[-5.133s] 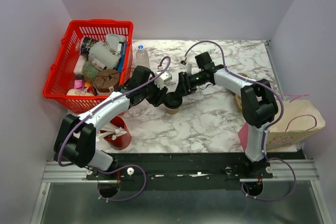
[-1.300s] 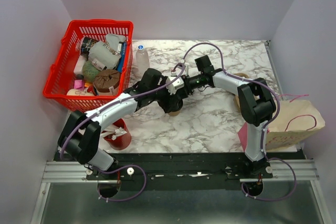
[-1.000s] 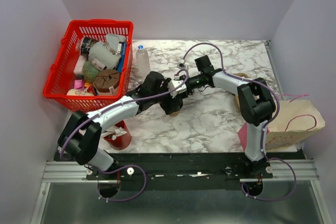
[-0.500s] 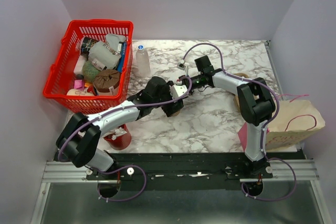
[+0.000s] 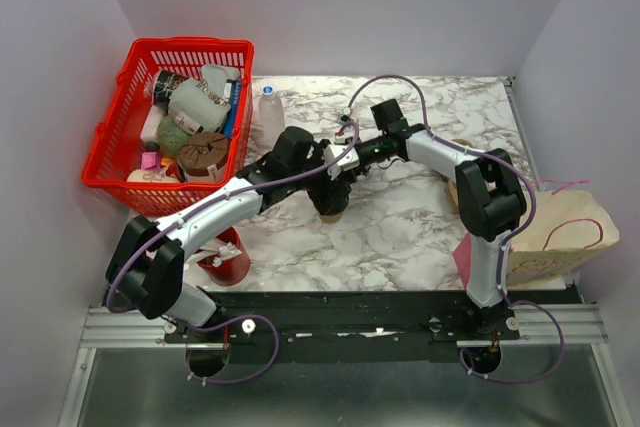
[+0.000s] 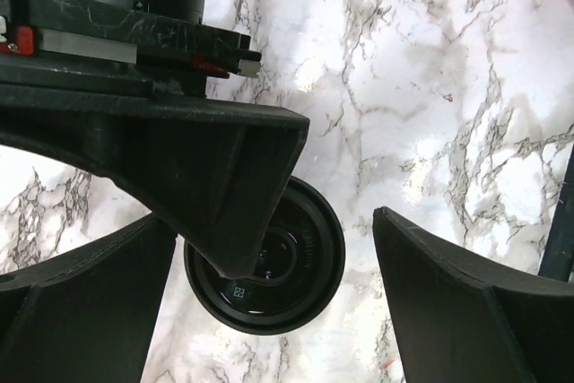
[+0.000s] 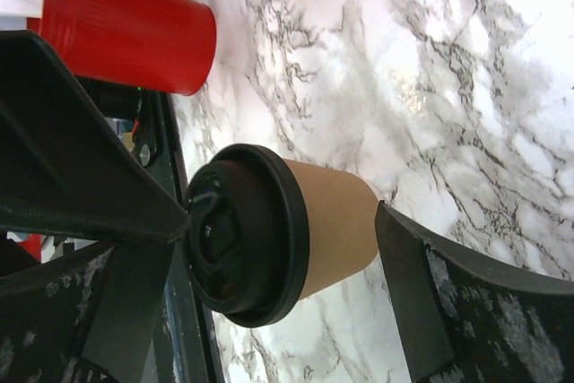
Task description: Pack the takeout coffee
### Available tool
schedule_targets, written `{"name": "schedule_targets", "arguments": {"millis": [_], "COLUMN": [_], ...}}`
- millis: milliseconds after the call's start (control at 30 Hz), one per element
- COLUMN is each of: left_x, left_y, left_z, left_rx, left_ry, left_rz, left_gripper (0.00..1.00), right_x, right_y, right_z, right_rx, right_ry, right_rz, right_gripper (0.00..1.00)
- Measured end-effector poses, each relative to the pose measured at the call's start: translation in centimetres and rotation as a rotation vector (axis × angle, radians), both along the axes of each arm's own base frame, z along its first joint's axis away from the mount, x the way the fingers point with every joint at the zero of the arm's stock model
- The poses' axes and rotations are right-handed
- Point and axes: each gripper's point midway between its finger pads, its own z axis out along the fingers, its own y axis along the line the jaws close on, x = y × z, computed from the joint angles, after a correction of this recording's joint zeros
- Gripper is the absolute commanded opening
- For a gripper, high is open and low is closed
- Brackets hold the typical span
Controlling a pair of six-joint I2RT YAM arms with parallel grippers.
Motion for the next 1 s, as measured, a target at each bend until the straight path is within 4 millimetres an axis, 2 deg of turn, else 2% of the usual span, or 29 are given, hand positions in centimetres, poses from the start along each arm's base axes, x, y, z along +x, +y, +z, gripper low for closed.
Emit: {"name": "schedule_targets", "arguments": {"millis": [167,433,633,833,1000], "left_x": [0.7,4.4,5.0,5.6,5.5], "left_y": [1.0,4.5,6.4,8.3,8.8], "left_z": [0.6,1.7,0.6,-1.4,-4.0], "left_rx": [-0.014,-0.019,0.036,0.098,0.153], "left_ry": [0.043,0.103,0.127,0.166,0.230], "left_rz": [0.042,0.296,0.395,0.479,0.495], "left_gripper": [0.96,0.93,0.88,0.87,0.87], "right_x": [1.1,1.4,0.4,0.8,1.1], "right_y": [-0.4,-2.4,-3.8,-5.0,-5.7], "right_z": [1.1,2.0,2.7,1.1,0.4], "right_rx": [0.008,-0.082,-0.139,-0.229,-0.275], "right_ry": [-0.018,-0.087,-0.153,-0.180,-0.200], "right_rz": [-0.014,-0.058,-0.070,-0.101,-0.116], "right_gripper": [1.00,0.96,0.95,0.93,0.93]}}
